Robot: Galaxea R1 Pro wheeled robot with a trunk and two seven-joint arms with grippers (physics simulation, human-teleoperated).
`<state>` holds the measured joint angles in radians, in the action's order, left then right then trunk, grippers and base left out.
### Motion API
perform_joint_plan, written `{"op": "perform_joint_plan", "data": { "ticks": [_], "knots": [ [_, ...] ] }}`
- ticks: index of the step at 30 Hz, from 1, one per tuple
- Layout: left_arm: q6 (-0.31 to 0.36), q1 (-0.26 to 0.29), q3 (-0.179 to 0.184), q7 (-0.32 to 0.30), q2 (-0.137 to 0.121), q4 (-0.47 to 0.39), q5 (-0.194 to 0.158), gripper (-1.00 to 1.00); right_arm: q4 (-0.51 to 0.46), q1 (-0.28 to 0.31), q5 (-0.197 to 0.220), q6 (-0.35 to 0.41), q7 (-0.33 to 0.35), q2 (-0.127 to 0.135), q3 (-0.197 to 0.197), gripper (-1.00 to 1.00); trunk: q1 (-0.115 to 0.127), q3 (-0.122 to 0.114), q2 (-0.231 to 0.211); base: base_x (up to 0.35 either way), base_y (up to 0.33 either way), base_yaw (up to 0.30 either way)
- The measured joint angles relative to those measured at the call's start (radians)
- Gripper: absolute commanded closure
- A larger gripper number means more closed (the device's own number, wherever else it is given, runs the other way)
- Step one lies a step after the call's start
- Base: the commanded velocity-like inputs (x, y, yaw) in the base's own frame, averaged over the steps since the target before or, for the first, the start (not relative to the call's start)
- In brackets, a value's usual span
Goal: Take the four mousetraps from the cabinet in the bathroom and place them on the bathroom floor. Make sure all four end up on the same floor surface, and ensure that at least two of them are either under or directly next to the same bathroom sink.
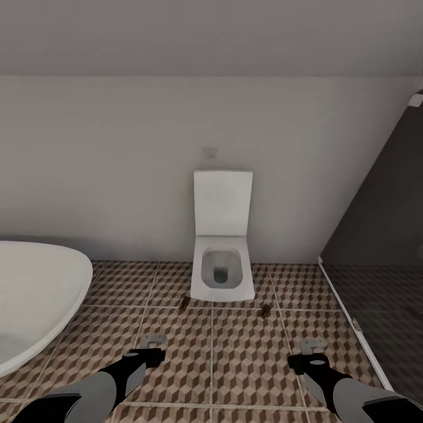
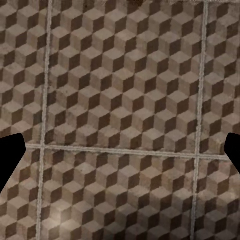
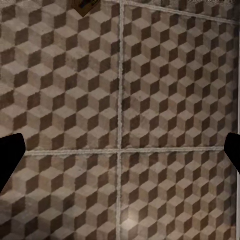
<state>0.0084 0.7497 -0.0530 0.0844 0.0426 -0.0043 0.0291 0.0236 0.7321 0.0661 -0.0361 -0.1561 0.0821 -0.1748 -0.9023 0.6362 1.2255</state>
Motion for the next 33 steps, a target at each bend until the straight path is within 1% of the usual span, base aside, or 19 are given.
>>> {"op": "perform_joint_plan", "data": {
  "ticks": [12,15,18,21,24,25,30,33],
  "knots": [
    [0.007,-0.001,0.001,0.000,0.000,0.001,0.000,-1.00,0.003,0.000,0.004,-0.001,0.000,-0.001,0.001,-1.00,0.000,-0.018,0.000,0.000,0.000,0.000],
    [0.009,-0.005,0.001,-0.001,-0.001,0.001,0.000,-1.00,0.004,-0.002,0.006,-0.001,0.000,0.001,0.001,-1.00,0.000,-0.023,0.000,0.000,0.000,0.000],
    [0.011,-0.023,0.000,-0.002,-0.003,0.001,0.000,-1.00,0.005,-0.009,0.007,-0.001,0.001,0.002,0.002,-1.00,0.000,-0.028,0.000,0.000,0.000,0.000],
    [0.011,-0.048,0.000,-0.002,-0.010,0.000,0.000,-1.00,0.005,-0.031,0.007,-0.001,0.001,0.001,0.002,-1.00,0.000,-0.032,0.000,0.000,0.000,0.000],
    [0.012,-0.070,0.000,-0.002,-0.018,0.000,0.000,-1.00,0.005,-0.066,0.006,-0.001,0.001,0.000,0.002,-1.00,0.000,-0.037,0.000,0.000,0.000,0.000],
    [0.012,-0.070,0.000,-0.002,-0.018,0.000,0.000,-1.00,0.005,-0.066,0.006,-0.001,0.001,0.000,0.001,-1.00,0.000,-0.038,0.000,0.000,0.000,0.000],
    [0.012,-0.104,0.000,-0.006,-0.033,0.000,0.000,-1.00,0.005,-0.129,0.003,0.000,0.003,-0.001,0.001,-1.00,0.000,-0.046,0.000,0.000,0.000,0.000],
    [0.012,-0.125,0.000,-0.008,-0.040,0.001,0.000,-1.00,0.006,-0.155,0.004,0.000,0.002,0.001,0.002,-1.00,0.000,-0.051,0.000,0.000,0.000,0.000]
  ]
}}
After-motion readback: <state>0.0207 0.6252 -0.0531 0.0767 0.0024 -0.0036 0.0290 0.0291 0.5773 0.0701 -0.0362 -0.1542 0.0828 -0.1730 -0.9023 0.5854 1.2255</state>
